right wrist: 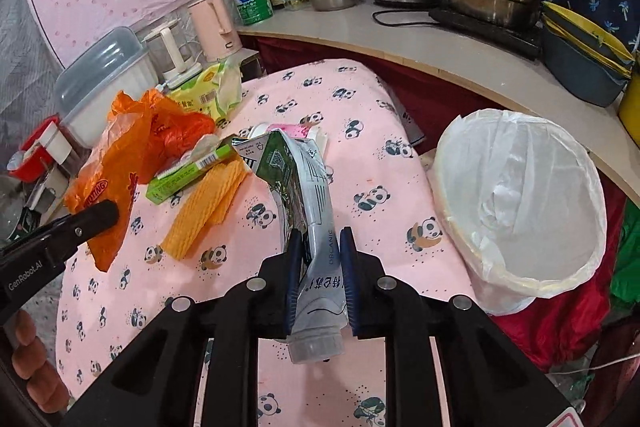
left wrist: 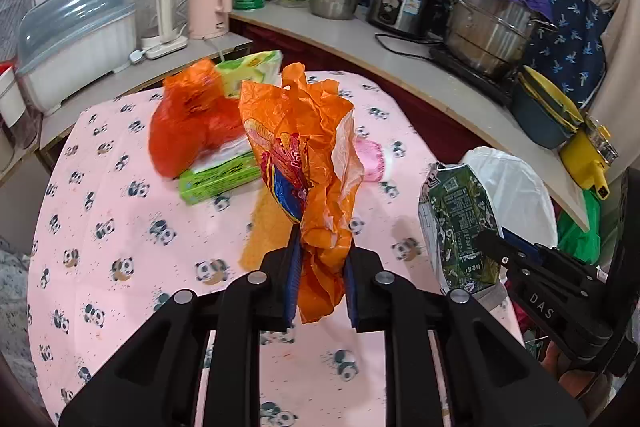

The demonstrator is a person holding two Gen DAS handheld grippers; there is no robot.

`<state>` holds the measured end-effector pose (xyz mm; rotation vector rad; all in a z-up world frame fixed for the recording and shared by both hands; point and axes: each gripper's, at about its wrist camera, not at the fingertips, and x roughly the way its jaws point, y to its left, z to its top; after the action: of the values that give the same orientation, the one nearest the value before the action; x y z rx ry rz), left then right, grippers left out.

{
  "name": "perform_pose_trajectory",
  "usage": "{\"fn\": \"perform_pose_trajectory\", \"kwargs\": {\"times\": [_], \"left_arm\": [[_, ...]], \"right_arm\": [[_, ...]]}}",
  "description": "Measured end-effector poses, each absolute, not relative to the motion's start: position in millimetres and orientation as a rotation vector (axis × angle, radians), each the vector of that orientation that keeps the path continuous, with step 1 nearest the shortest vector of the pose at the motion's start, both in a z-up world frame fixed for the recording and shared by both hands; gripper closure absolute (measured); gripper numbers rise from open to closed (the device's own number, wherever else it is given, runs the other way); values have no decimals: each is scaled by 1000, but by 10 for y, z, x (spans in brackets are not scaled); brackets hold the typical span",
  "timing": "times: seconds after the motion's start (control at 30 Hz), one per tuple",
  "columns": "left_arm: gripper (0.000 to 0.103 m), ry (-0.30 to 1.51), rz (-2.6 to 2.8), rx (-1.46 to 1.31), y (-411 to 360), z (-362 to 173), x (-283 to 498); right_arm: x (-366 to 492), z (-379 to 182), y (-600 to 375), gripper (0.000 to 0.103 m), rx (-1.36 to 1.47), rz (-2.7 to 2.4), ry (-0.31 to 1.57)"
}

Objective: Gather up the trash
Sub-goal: 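Carry the green pouch and orange bag over the white bin with both grippers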

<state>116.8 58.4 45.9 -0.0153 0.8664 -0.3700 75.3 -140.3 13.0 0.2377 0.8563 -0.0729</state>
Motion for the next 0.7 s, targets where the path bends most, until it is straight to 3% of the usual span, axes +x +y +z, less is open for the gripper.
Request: {"fn": "perform_pose_trajectory", "kwargs": {"times": [0.7], "left_arm": [[85,795,-569,93,-820,813,1113]], "right_arm": [[364,680,-2673,85,337,-291,672]]}}
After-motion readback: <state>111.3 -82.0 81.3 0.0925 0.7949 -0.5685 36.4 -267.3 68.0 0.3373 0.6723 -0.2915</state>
